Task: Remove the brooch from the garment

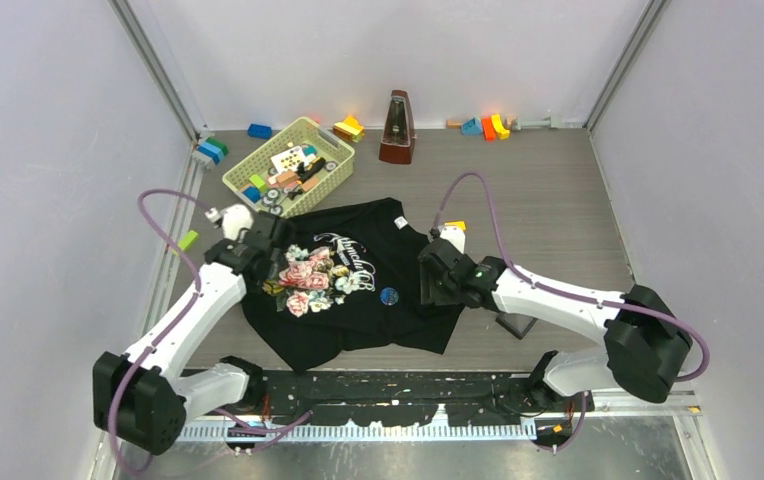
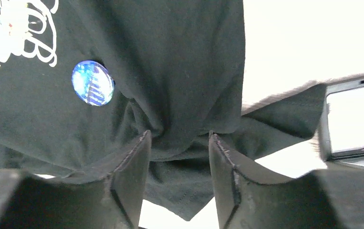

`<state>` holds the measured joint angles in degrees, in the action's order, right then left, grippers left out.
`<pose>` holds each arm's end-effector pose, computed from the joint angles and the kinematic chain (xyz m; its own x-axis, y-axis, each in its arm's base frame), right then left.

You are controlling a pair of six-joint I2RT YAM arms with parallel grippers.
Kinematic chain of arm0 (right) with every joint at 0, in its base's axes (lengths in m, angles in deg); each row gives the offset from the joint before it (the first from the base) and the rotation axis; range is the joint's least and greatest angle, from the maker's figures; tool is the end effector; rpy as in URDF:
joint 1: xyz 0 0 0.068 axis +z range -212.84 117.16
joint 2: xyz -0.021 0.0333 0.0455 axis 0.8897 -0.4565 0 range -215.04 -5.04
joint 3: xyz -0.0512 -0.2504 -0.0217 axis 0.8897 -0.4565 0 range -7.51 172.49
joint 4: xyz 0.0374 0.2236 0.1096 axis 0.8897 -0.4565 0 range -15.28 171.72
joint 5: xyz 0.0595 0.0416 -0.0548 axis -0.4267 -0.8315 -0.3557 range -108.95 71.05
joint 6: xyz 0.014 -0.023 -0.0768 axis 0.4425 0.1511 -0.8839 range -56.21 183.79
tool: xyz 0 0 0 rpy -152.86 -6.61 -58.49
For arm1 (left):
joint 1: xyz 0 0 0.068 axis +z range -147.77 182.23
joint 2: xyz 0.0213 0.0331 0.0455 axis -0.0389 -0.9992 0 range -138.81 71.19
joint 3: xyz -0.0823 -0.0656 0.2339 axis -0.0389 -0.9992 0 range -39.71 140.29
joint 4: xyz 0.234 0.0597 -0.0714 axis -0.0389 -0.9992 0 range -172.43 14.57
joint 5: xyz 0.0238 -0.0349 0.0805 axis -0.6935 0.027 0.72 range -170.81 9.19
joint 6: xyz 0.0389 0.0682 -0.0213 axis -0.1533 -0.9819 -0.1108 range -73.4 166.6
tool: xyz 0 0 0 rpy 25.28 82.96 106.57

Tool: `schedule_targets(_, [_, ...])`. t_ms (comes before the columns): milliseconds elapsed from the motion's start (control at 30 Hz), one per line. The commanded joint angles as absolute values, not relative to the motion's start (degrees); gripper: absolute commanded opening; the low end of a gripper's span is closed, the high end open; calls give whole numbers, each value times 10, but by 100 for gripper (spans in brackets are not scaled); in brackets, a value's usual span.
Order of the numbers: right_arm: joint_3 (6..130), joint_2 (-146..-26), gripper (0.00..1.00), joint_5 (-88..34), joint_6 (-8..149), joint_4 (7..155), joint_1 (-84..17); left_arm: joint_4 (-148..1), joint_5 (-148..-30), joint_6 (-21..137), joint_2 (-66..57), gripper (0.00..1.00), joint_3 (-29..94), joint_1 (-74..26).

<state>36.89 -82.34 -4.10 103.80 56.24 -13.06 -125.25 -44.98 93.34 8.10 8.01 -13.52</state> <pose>0.1882 0.1944 0.1564 -0.8398 -0.0306 -0.5420 -0.1453 0.9747 0.1701 0.2089 -0.0161 0.2104 -0.5868 -0.4480 -0.6745 -0.6474 0.7599 0.0585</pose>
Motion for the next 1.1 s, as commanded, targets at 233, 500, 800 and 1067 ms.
schedule_targets(233, [560, -875, 66, 9, 899, 544, -141, -1155, -514, 739, 45, 96, 167, -354])
schedule_targets(500, [700, -1009, 62, -31, 883, 545, -166, -1095, -637, 716, -8, 79, 173, -352])
schedule_targets(800, [577, -965, 61, -146, 942, 547, -168, -971, -873, 709, 48, 67, 50, -377])
schedule_targets(1067, [468, -936, 62, -179, 968, 590, -164, -945, -875, 744, 32, 59, 33, -401])
